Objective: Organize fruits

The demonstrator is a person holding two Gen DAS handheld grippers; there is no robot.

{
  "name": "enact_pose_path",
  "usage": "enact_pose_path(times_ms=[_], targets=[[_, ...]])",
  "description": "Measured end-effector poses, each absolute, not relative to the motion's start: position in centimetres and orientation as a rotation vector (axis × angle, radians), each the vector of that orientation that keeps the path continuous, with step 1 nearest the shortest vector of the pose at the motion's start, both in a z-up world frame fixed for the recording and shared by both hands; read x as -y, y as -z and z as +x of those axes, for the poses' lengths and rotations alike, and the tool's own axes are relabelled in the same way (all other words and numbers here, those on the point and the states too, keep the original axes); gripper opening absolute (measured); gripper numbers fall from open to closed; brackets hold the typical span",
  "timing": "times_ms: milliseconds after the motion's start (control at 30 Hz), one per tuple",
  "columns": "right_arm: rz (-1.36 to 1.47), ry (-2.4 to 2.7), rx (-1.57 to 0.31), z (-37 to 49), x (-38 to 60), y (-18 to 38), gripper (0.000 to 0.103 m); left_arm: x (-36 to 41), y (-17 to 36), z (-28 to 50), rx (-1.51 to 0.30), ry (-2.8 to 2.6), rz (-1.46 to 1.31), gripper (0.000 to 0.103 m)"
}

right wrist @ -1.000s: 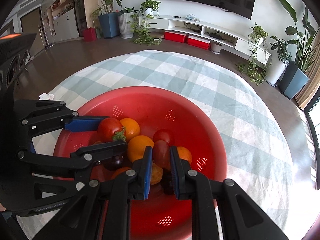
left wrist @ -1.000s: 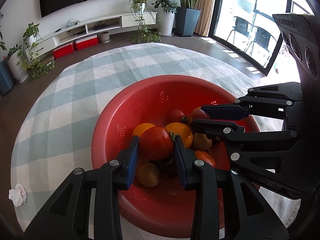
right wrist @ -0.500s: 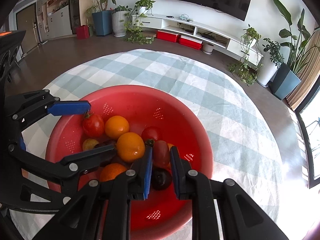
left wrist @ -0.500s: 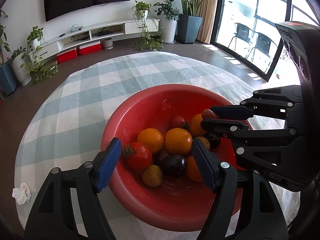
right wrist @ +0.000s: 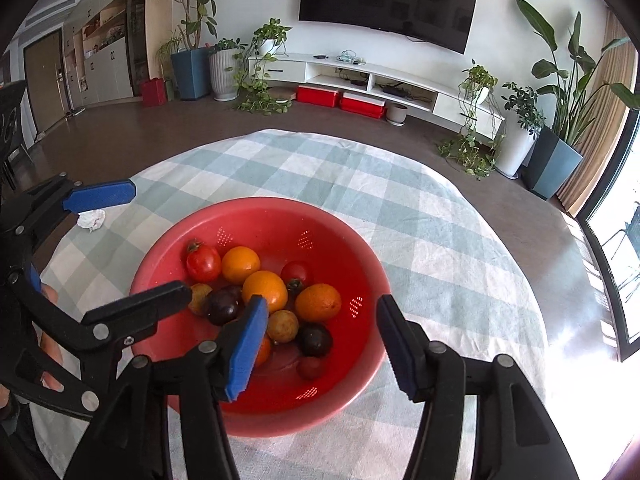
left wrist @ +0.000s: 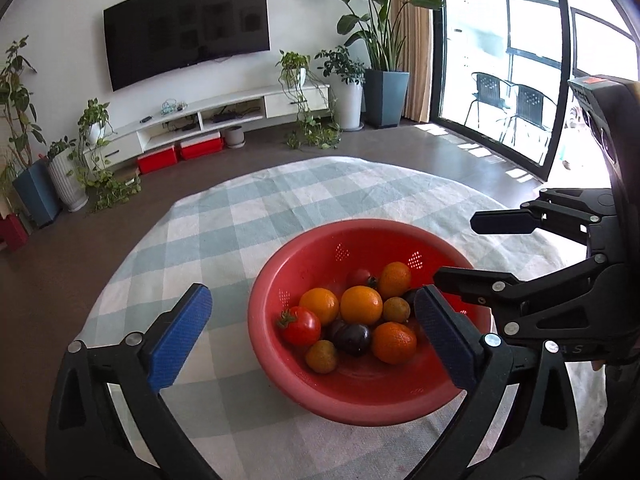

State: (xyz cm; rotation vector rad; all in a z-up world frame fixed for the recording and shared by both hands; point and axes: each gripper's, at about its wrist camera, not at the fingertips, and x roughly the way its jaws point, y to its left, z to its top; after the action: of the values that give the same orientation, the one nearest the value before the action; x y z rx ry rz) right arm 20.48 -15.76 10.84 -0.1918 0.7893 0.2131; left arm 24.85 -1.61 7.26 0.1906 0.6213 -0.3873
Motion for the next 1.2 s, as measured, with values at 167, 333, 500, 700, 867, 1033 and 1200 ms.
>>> enact_pose_path(times_ms=[167,333,500,700,867,1033,1200], targets=[[-0.132,-0.184,-0.725,17.8,16.4,-12.5,0.07,1.3,-9.6,21.9,-0.515,0.344,0.218,0.103],[-0.047,-0.158,-0.614,13.9,17.5,-15.5,0.079,-0.4,-13.0,17.6,-0.388,0.322,0.146,0.103],[0.019,-0.128,-0.394,7.9,18.1,-19.6,0.097,-1.9,-15.1,11.1,-0.268,0.059,0.038,0.103],[0.016,-0.008,-0.146,0.4,17.1,-22.6,0.103,-1.1,-14.6,5.4,-0.309,-0.016,0.041,0.103],[0.001,0.028,-0.091,-3.6,16.2,-22.6,0.103,-1.6,-13.1,2.8,-0.428,-0.004,-0.034,0.103],[0.021,0.007,-0.195,-4.1,16.5,-20.6,0.103,-1.5,-12.2,1.0,-0.456,-0.055,-0.013,0.103],[0.075,0.031,-0.3,-3.4,18.0,-17.9,0.103,-1.9,-11.3,1.0,-0.507,-0.077,-0.022,0.103]])
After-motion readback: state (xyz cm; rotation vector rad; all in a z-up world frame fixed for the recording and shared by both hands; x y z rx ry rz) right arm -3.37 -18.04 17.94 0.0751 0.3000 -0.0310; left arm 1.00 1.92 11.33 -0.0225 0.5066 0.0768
